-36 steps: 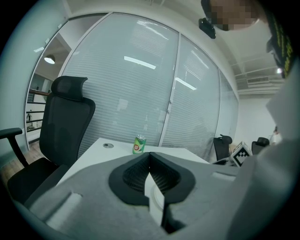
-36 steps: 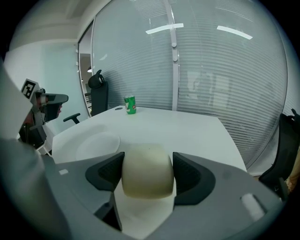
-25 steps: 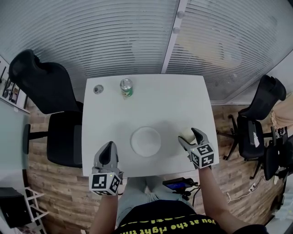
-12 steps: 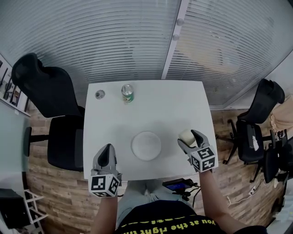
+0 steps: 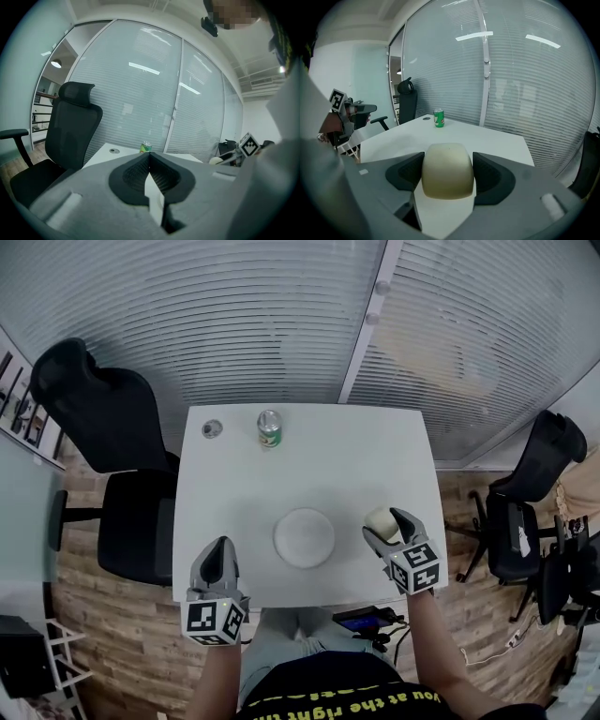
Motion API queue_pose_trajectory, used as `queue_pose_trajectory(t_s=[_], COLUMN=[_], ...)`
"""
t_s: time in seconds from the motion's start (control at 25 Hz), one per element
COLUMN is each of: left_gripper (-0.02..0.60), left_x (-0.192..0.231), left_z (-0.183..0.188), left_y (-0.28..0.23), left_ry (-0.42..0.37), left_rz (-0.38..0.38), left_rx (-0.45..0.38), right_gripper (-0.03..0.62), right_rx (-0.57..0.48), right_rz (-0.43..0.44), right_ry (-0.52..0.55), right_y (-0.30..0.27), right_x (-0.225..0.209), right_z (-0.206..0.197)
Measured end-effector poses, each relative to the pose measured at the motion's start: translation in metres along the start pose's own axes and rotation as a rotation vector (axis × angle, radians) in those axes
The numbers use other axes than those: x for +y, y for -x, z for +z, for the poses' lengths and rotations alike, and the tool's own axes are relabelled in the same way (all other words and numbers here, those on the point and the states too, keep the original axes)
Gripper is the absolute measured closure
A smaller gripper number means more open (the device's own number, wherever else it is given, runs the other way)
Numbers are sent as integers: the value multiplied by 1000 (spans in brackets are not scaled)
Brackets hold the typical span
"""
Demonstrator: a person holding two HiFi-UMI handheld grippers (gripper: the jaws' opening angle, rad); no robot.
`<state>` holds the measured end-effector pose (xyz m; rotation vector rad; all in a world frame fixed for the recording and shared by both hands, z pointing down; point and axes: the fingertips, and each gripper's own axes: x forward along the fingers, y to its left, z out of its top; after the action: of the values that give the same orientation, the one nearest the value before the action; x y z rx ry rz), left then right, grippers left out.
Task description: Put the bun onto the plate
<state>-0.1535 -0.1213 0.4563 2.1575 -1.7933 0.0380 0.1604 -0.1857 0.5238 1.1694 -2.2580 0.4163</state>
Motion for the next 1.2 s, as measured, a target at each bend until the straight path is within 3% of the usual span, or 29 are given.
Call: queue_pose_trajectory(t_s=[1.2], left_gripper=[581], left_x=[8], left_z=[-15], left_y=[8], left_ry=[25], left_rz=[47], left_rx=[19], right_gripper=[263], right_rx=[16], right_rz=[209], right_ry=[112], right_y=[-48], right_x=[79], right_z=[10])
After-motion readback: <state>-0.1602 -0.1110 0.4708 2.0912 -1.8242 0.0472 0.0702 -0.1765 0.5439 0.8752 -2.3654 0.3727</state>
